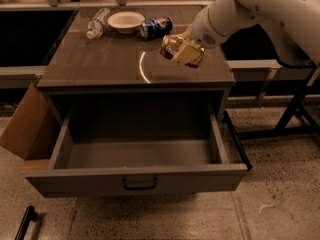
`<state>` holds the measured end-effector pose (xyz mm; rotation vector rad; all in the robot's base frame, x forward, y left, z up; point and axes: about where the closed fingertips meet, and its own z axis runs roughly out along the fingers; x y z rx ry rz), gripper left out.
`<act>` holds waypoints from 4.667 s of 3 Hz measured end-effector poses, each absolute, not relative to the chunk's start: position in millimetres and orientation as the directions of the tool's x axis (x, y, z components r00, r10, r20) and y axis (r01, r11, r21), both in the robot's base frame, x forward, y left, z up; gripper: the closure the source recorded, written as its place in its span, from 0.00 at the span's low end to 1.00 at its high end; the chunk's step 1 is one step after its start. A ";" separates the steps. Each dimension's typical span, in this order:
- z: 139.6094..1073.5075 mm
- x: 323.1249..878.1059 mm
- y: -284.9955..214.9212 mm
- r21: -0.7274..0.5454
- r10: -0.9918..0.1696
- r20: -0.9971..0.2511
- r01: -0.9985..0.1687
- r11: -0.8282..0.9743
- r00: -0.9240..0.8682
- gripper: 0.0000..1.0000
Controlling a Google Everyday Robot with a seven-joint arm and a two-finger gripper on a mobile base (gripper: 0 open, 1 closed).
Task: Pick orange can from top drawer and place on counter
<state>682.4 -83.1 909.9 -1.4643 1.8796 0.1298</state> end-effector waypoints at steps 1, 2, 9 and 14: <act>907.2 714.6 -67.1 -0.303 -0.778 -0.619 -0.881 0.363 -0.108 1.00; 911.1 736.3 -47.2 -0.314 -0.772 -0.630 -0.881 0.352 -0.084 1.00; 877.6 791.1 57.2 -0.287 -0.776 -0.630 -0.922 0.259 -0.022 0.29; 877.9 775.4 -32.4 -0.271 -0.758 -0.625 -0.858 0.435 -0.187 0.00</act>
Offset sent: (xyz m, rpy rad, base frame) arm 0.0804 0.0550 0.0123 0.0590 -0.0127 0.0194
